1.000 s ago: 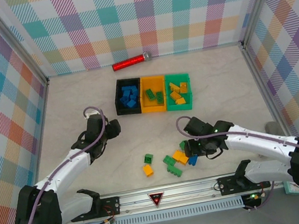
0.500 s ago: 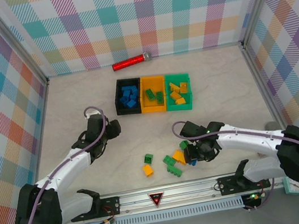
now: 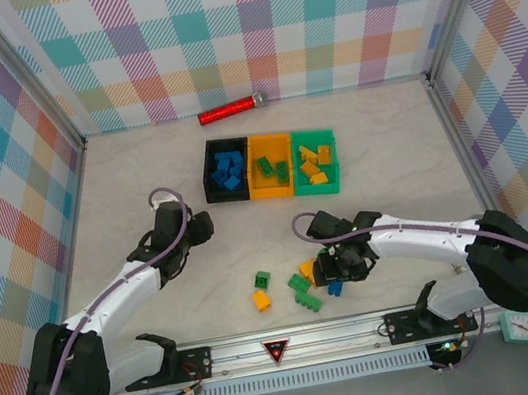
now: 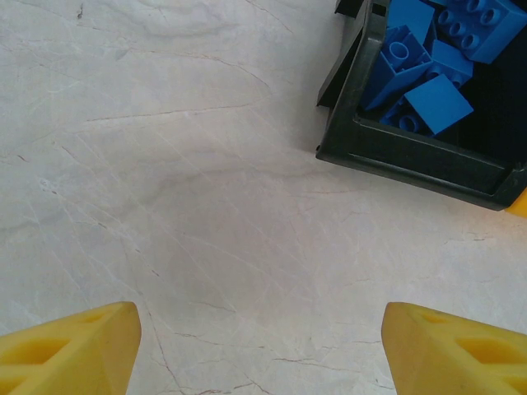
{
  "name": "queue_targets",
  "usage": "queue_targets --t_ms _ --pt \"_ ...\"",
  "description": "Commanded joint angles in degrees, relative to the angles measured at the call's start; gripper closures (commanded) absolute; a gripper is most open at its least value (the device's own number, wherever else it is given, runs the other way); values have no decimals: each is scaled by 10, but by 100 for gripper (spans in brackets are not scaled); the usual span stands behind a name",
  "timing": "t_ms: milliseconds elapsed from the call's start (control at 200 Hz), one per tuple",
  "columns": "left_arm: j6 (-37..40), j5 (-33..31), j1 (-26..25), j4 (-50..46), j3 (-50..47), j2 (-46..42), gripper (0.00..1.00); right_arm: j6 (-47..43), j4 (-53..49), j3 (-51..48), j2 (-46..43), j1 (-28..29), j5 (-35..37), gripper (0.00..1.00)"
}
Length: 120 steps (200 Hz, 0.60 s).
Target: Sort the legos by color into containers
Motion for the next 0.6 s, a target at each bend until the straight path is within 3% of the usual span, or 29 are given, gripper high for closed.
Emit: queue_targets --t_ms 0,425,595 --pt "-9 -4 7 -1 10 3 23 8 2 -20 28 7 12 37" --pt "-11 -1 8 -1 11 6 23 36 -13 -22 49 48 18 39" --pt "-11 -4 8 -1 10 1 23 48 -45 -8 69 70 61 45"
